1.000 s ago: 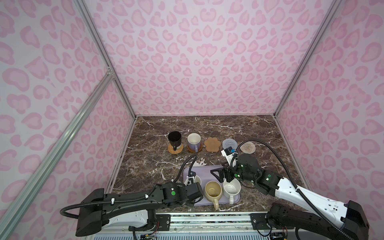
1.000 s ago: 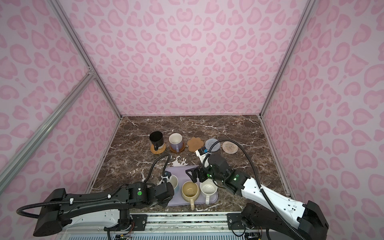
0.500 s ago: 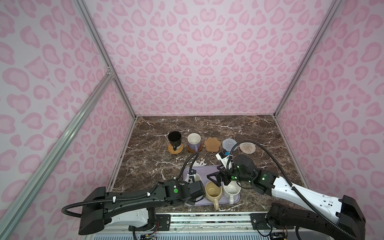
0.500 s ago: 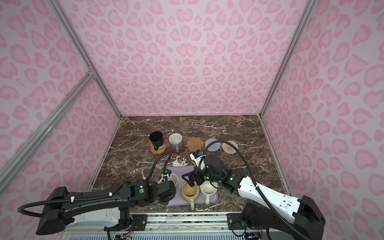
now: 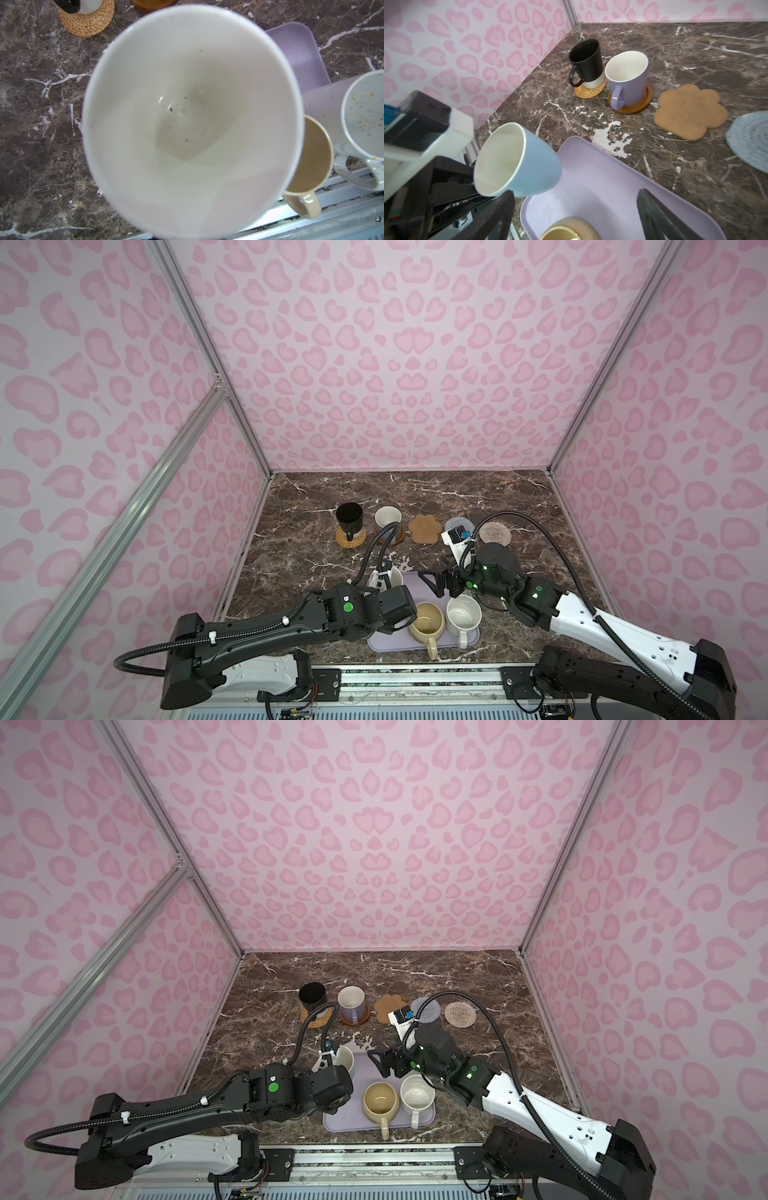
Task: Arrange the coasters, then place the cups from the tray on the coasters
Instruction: 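Lower the left gripper and close it on the light-blue mug's rim, then lift the light-blue mug with the left gripper toward the coasters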
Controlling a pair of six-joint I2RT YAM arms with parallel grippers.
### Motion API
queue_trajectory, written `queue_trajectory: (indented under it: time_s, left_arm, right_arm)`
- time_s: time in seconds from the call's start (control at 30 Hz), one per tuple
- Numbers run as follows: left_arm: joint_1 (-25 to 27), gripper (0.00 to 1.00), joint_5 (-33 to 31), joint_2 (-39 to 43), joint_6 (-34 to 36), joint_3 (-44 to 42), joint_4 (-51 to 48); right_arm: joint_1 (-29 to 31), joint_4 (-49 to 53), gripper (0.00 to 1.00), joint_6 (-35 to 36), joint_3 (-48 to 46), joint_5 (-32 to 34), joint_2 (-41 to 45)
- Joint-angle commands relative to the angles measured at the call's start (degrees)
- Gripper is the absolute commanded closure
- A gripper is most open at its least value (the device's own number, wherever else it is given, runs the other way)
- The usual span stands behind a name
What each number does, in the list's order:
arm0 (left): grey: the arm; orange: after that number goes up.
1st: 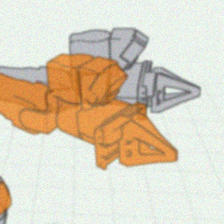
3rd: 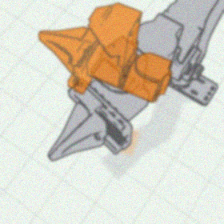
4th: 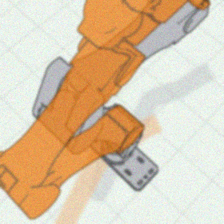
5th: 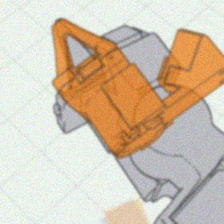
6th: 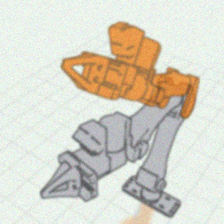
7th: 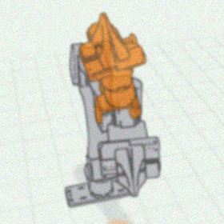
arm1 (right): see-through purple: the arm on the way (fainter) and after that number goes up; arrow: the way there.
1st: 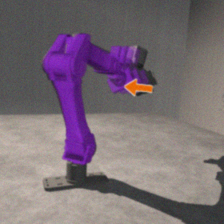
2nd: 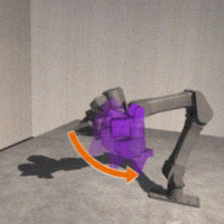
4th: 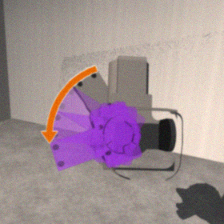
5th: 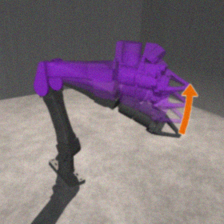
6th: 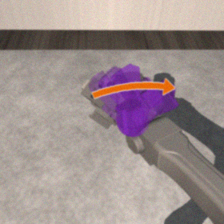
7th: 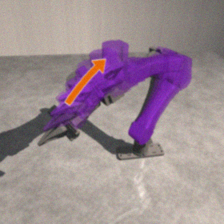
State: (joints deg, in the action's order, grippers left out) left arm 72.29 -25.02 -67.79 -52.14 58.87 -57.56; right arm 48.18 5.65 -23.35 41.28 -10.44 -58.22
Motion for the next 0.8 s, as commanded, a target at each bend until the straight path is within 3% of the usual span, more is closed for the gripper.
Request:
queue_trajectory:
  time_s: [0.0, 0.43, 0.77]
  left_arm:
    - [-0.85, 0.97, -3.11, -1.87, 2.48, 3.44, -1.64]
    - [-9.35, 0.97, -1.76, -14.84, 16.11, 21.84, 3.50]
    - [-15.24, 0.97, 1.95, -28.64, 21.78, 35.02, 5.03]
  right_arm:
    - [-1.76, -0.17, 0.07, 0.44, 0.97, 0.34, 0.38]
    - [-14.69, 2.87, 0.06, -2.34, 0.66, -1.49, 1.87]
    - [-23.30, 1.62, 0.06, -3.27, -1.61, -6.64, 1.23]
